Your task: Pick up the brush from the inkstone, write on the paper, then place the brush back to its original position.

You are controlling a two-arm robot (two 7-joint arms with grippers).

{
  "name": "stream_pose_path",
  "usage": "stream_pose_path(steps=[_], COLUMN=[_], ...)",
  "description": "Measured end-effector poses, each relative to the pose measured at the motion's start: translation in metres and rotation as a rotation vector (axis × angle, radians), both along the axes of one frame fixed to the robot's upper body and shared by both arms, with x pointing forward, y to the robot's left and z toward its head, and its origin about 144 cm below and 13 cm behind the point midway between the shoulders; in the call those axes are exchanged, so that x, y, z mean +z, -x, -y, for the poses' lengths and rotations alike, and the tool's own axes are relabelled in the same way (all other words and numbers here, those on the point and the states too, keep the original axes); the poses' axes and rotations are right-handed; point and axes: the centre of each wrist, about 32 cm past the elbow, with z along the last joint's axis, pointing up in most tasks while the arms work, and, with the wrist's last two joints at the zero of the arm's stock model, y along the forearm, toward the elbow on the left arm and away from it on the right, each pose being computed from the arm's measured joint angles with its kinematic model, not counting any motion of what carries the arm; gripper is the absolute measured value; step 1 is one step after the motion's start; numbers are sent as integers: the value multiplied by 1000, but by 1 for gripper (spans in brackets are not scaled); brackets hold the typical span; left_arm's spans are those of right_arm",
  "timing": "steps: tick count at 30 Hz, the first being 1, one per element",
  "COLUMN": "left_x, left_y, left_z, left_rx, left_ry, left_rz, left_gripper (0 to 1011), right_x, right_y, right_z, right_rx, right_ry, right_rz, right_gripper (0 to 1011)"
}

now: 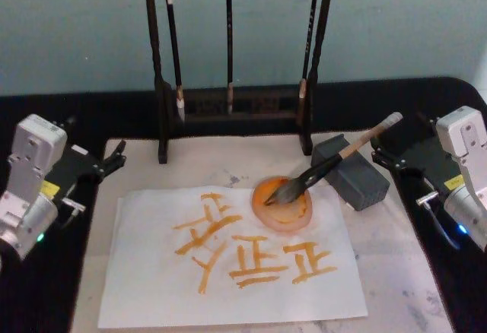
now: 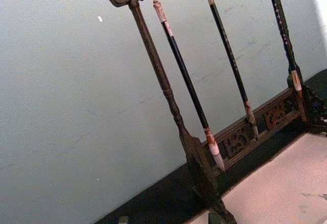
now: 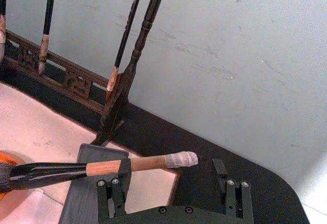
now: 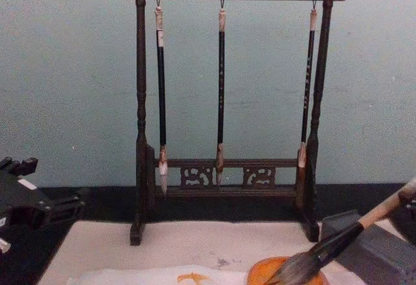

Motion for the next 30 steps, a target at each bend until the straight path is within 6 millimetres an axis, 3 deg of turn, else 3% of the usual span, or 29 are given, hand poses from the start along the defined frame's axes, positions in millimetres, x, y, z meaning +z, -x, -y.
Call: stream_pose_path(steps=[30], left_x=[0], left_y=[0], left_z=[0], left_rx=[0], left_ry=[0], left_rz=[0], left_gripper=[1010], right_x=[0], right_y=[0], right_z=[0], right_rx=[-1], right_ry=[0], right_rz=[1], right_gripper=[1000])
